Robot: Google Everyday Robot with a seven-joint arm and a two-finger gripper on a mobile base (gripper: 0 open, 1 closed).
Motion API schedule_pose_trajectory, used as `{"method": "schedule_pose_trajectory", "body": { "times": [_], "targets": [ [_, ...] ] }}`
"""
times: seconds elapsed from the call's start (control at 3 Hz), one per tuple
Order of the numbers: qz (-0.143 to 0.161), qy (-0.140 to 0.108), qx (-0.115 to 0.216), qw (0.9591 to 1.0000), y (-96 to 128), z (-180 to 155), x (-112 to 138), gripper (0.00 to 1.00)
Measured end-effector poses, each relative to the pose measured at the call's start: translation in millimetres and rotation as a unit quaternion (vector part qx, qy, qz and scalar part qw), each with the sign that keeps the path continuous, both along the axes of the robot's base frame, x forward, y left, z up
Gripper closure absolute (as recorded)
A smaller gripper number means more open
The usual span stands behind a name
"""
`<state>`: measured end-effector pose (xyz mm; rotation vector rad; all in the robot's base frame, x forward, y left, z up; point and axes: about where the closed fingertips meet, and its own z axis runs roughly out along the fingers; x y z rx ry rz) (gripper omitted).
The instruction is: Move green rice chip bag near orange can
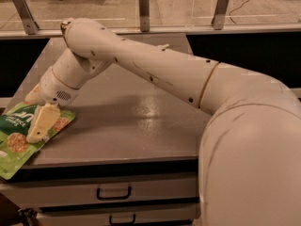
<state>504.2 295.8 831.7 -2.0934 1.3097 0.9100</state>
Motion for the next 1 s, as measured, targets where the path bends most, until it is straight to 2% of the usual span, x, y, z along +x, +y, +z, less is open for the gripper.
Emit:
{"method": "schedule_pose_trajectory", "body": {
  "times": [0.33,0.67,1.0],
  "targets": [
    [0.000,0.000,0.000,1.0000,0,1,0,0.88],
    [-0.001,0.000,0.000,1.0000,0,1,0,1.00],
    [-0.056,-0.043,0.024,0.9972,-31,37,20,1.00]
  ]
}}
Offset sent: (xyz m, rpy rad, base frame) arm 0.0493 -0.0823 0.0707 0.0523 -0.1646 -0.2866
